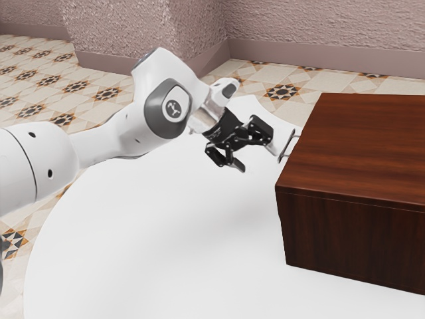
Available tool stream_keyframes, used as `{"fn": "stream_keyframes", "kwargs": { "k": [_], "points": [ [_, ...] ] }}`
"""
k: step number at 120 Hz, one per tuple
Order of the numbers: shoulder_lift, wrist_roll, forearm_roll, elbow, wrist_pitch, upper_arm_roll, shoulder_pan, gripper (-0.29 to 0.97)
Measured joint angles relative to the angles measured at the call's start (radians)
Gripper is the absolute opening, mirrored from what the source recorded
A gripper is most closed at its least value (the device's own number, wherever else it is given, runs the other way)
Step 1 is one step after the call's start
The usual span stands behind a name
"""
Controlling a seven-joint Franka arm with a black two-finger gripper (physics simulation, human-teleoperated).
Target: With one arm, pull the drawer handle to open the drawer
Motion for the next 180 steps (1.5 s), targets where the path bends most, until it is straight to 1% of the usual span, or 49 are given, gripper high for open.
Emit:
{"fn": "stream_keyframes", "kwargs": {
  "k": [22,38,48,103,141,157,168,180],
  "points": [
    [-0.008,0.006,0.000,0.018,0.005,-0.009,-0.011,0.68],
    [-0.003,0.010,0.052,0.029,0.014,-0.006,-0.030,0.68],
    [0.002,0.012,0.074,0.035,0.021,-0.004,-0.043,0.68],
    [0.017,0.019,0.119,0.039,0.041,0.014,-0.048,0.68],
    [0.012,0.023,0.145,0.039,0.033,0.013,-0.024,0.68],
    [0.013,0.025,0.153,0.039,0.026,0.003,0.012,0.68],
    [0.014,0.026,0.164,0.039,0.023,-0.048,0.068,0.68],
    [0.014,0.027,0.176,0.037,0.020,-0.072,0.100,0.68]
  ]
}}
